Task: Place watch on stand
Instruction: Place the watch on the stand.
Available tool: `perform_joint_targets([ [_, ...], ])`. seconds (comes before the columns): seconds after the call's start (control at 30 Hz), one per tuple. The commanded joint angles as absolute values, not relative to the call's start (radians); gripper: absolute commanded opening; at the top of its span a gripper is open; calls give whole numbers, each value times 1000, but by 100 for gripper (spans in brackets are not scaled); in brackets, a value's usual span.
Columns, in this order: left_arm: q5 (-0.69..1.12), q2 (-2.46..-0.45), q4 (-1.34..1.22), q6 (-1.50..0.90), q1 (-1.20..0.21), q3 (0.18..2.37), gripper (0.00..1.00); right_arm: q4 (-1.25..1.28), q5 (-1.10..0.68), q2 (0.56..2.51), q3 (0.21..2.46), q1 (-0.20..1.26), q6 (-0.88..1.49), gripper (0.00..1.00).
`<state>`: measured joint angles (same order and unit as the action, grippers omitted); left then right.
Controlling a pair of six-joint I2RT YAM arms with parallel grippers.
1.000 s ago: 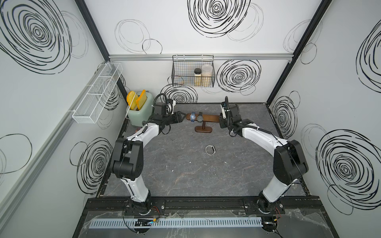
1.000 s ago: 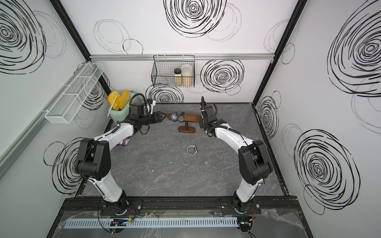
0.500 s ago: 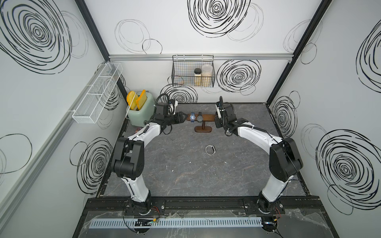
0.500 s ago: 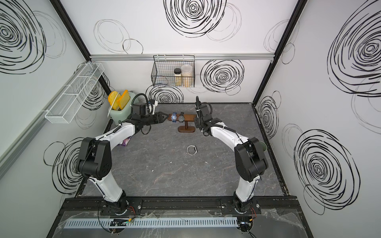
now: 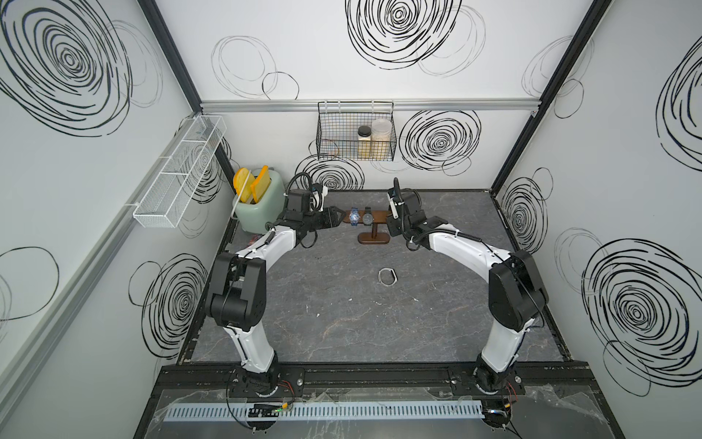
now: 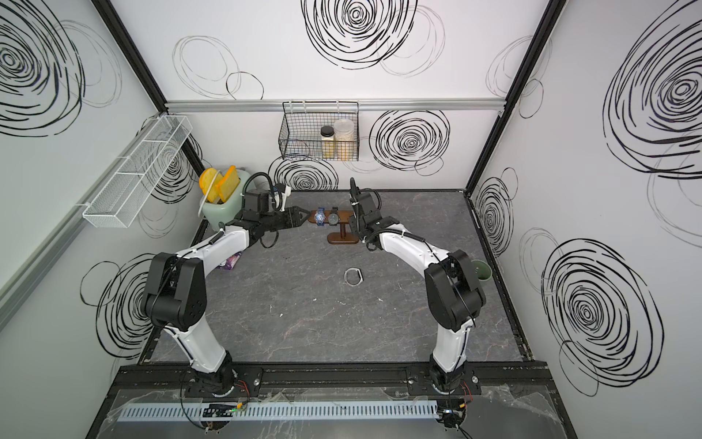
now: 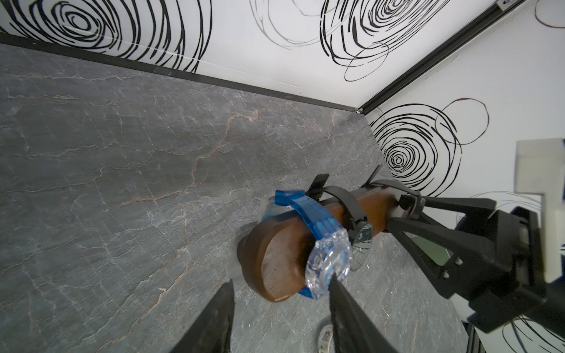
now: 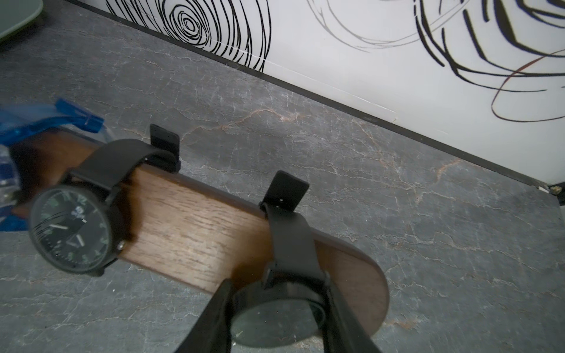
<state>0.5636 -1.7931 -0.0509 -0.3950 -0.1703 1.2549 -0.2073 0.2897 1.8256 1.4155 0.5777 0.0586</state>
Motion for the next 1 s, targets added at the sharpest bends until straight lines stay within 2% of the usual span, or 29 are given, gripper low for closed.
perform_joint_targets([
  [0.0, 572, -1804, -61, -381, -175, 1287, 54, -233, 296, 1843, 1455, 596, 47, 31],
  [0.57, 584, -1811, -65, -388, -174, 1290, 54, -249, 331, 1889, 1518, 634, 23, 33],
  [0.97, 584, -1810, -64, -387, -174, 1289, 53, -244, 335, 1896, 1545, 643, 8, 43],
])
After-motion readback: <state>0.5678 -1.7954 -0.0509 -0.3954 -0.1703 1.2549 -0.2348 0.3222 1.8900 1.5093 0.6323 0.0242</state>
